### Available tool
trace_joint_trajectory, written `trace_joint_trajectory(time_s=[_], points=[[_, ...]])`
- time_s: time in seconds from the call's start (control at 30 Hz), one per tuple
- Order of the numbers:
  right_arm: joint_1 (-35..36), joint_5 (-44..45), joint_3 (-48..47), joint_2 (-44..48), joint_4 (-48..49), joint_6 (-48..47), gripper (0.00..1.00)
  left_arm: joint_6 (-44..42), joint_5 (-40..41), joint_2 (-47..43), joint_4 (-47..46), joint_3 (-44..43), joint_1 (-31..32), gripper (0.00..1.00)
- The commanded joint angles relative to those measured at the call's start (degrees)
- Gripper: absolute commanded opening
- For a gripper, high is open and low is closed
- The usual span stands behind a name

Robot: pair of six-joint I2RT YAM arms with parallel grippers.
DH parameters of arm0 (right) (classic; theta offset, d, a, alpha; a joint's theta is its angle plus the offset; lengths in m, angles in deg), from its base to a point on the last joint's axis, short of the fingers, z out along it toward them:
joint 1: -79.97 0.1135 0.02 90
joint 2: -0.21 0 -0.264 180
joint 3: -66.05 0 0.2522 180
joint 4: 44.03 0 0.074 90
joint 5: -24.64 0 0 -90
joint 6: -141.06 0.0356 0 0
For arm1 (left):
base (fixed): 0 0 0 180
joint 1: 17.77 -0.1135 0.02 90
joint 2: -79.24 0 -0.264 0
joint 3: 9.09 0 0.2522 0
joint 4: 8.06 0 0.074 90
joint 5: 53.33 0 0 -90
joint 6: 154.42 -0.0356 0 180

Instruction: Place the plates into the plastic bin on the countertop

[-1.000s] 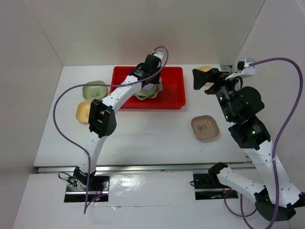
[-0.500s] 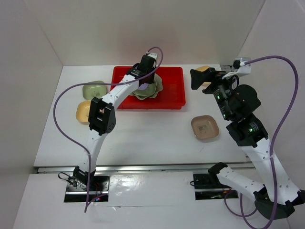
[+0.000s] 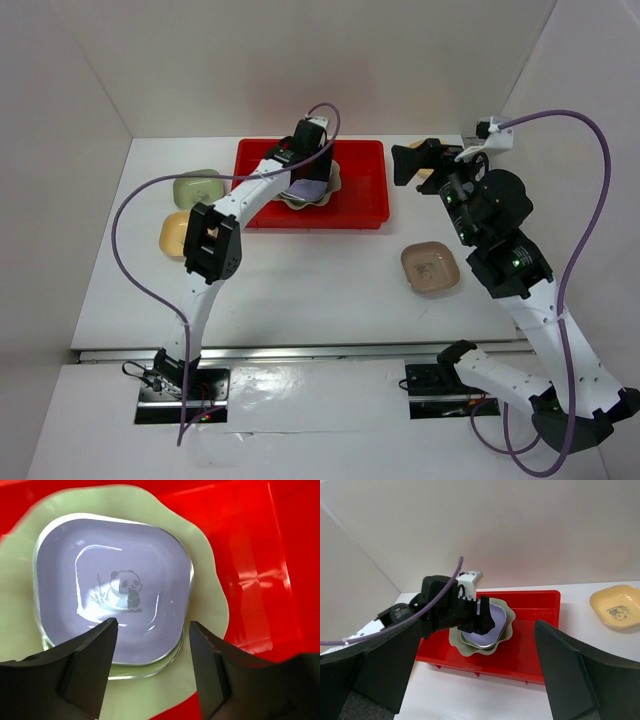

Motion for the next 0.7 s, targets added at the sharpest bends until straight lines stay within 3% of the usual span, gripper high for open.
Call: trace_joint_trajectory(time_s=[0.0,0.23,0.3,0.37,0.47,0.57,0.67], points=[[0.08,0.69,0.50,-1.19,0.51,0.09,1.00,1.31,2.24,-7.94,-2.54,-0.55,0.14,0.72],[0.08,1.30,0.50,-2.86,1.65,0.09,1.00,1.31,4.35,-12.87,-2.55,-2.04,2.51,0.75],[-0.71,5.68,0.50,-3.91,1.65,0.09,1.00,1.31,6.71,-14.36,-1.41,-2.57,3.29,0.96],[-2.37,8.33,0.50,-7.24,-0.44,1.14,1.00,2.01,8.74,-17.78,0.43,-2.57,4.09,1.00],[-10.36,2.03,-0.20,-13.74,-0.46,3.51,1.00,5.17,10.42,-22.96,7.10,-2.57,4.09,1.00],[-28.94,-19.19,1.46,-22.59,5.22,9.22,1.00,9.04,10.95,-29.54,14.56,-1.00,3.57,1.00],[-32.52,-19.01,-1.50,-34.27,7.10,12.48,1.00,12.64,10.95,-36.14,17.40,7.51,1.38,1.00]])
